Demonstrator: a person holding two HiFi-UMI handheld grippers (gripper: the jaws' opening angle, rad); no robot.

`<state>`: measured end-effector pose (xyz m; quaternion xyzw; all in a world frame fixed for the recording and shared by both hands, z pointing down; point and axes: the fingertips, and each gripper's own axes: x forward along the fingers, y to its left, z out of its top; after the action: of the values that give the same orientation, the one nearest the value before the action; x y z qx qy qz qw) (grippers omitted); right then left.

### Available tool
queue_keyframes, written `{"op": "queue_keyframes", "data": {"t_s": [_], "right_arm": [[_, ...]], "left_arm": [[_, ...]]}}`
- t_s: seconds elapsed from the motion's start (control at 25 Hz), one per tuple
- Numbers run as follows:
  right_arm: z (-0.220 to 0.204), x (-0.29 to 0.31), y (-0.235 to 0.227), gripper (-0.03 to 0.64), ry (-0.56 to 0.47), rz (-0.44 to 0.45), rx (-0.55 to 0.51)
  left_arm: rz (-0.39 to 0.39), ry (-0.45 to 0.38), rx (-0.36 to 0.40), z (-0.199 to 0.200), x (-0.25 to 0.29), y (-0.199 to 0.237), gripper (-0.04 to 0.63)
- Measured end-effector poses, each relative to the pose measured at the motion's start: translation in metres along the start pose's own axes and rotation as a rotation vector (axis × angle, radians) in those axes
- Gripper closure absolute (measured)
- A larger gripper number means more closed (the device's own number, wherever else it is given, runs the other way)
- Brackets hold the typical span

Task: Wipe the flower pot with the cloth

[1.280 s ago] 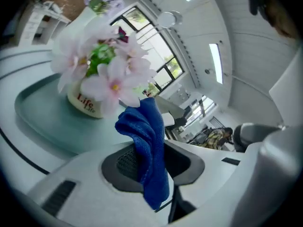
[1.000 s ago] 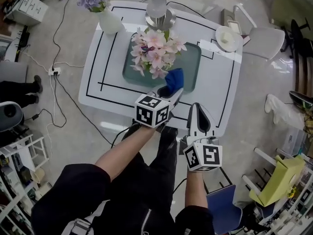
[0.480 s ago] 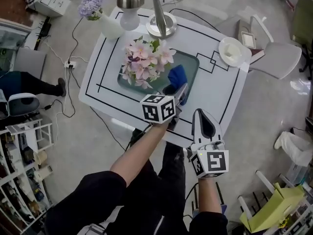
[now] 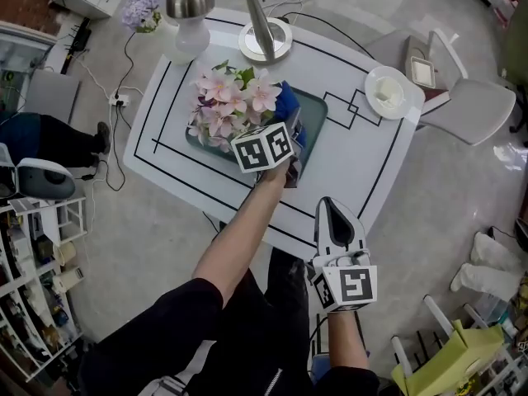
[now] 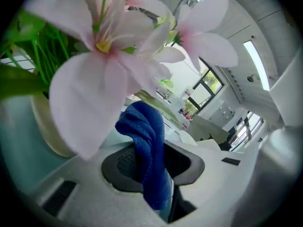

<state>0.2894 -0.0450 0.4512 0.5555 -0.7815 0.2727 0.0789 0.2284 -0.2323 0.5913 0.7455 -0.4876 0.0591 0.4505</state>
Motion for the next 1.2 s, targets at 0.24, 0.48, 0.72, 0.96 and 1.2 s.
{"op": "queue_keyframes", "data": {"t_s": [0.24,0.48,0.72,0.96,1.2], "right_arm": [[-0.007,0.006,-0.002,0.607,0.025,0.009,0.002],[-0.012,0.012,0.003,0.607,0.042,0.017,0.001],[-0.011,0.016,0.018,0.607,0.043,0.025,0.002],[-0.011,0.017,0.030,0.607,0.039,0.033,-0.001],[-0.008,0.022,0.045,0.607,0.015,0.022,-0.008]], "left_arm": [[0.063,-0.056,-0.037,0.010,0.004,0.018,0.471],[0.064,-0.045,-0.055,-0.004,-0.009,0.023,0.472],[0.072,-0.041,-0.106,-0.019,-0.032,0.029,0.471],[0.061,-0.024,-0.131,-0.033,-0.053,0.029,0.472],[-0.079,0.062,-0.084,-0.054,-0.073,-0.001,0.471]]}}
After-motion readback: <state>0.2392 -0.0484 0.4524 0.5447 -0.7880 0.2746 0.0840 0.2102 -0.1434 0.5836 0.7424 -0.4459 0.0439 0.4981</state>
